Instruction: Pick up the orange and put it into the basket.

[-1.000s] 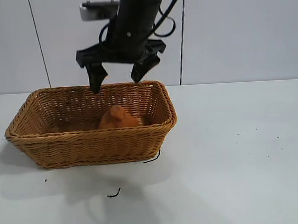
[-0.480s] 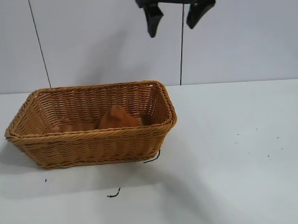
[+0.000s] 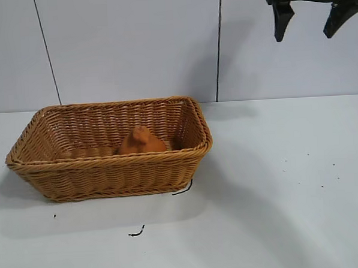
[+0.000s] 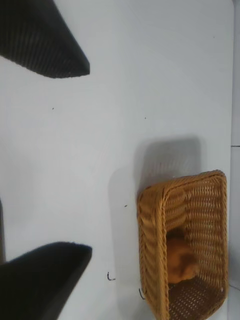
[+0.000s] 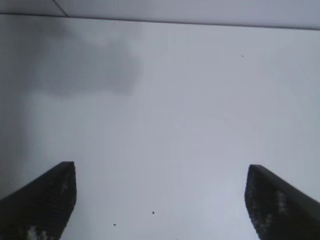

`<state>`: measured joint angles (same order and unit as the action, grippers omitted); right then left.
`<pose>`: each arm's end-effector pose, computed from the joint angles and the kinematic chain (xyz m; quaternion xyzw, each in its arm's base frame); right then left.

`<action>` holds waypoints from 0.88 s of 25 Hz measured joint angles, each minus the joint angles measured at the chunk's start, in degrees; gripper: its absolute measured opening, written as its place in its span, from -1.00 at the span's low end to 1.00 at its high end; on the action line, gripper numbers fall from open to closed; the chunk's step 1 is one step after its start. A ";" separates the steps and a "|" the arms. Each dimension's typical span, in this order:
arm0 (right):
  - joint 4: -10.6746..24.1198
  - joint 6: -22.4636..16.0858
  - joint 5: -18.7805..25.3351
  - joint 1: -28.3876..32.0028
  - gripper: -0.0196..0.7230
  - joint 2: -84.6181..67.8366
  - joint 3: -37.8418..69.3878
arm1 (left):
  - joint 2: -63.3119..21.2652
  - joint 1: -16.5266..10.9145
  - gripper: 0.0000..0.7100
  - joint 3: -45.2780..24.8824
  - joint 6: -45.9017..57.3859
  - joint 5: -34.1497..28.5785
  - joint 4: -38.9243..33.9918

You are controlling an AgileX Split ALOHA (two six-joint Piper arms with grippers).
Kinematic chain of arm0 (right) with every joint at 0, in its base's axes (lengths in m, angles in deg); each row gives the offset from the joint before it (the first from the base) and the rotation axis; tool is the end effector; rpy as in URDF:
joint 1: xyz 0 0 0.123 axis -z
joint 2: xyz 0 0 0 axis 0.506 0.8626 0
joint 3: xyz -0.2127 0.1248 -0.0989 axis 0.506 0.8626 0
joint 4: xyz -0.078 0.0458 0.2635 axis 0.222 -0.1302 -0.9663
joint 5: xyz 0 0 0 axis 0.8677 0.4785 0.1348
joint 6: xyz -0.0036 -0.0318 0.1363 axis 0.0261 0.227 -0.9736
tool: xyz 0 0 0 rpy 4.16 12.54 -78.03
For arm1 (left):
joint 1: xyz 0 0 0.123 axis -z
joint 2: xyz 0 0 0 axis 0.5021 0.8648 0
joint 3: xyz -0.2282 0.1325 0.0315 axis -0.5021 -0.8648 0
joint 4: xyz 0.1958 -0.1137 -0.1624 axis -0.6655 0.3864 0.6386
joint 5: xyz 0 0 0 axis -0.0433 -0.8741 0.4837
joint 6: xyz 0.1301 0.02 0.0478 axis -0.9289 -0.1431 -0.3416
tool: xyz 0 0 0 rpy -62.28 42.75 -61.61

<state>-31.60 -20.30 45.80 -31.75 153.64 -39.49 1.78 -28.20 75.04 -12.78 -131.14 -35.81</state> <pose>0.4821 0.0115 0.1586 0.0074 0.9950 0.0031 0.0998 0.0815 -0.0095 0.2677 0.0156 0.8555 -0.0361 0.5163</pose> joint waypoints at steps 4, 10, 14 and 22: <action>-2.64 1.50 0.07 0.00 0.82 -5.02 12.34 | 0.00 0.00 0.80 0.00 0.00 0.00 0.00; -4.14 3.25 0.07 0.00 0.82 -16.64 31.91 | 0.00 0.00 0.80 0.00 0.00 0.00 0.00; -4.26 3.40 0.12 0.00 0.82 -26.52 42.83 | 0.00 0.00 0.80 0.00 0.00 0.00 0.00; -4.28 3.40 -1.12 0.00 0.82 -50.64 59.87 | 0.00 0.00 0.80 0.00 0.00 0.00 0.00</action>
<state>-35.88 -16.90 44.67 -31.75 103.00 20.39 1.78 -28.20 75.04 -12.78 -131.14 -35.81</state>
